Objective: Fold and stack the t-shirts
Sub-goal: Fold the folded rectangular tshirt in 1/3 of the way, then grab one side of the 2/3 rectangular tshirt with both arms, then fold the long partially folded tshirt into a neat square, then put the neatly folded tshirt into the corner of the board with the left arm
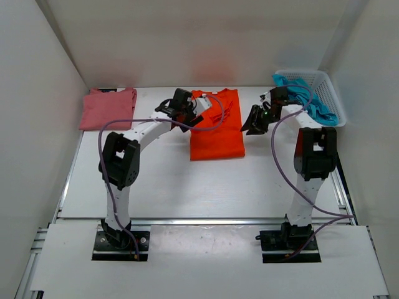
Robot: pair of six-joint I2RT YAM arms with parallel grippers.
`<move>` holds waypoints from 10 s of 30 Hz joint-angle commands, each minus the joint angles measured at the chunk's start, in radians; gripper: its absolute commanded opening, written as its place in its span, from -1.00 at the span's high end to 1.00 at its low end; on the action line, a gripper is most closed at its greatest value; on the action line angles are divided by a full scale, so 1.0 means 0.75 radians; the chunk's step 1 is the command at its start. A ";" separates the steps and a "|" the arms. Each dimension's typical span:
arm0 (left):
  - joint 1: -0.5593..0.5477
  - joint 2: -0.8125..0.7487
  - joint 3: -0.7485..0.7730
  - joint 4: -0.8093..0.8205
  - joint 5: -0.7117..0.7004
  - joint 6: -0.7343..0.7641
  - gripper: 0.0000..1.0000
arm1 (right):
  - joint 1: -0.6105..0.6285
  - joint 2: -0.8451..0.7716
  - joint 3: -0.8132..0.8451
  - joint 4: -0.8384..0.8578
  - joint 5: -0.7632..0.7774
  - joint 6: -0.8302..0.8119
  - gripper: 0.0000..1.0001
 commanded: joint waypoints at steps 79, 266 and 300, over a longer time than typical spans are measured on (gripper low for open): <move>-0.278 -0.209 -0.685 0.178 0.118 0.386 0.84 | 0.079 -0.069 -0.404 -0.001 -0.034 0.024 0.24; 0.446 0.139 0.286 -0.423 0.280 -0.670 1.00 | 0.072 0.201 1.065 -1.003 0.657 -0.115 0.98; 0.757 0.168 0.524 0.049 -0.540 -0.169 1.00 | 0.144 0.156 1.050 -1.011 0.692 -0.107 0.99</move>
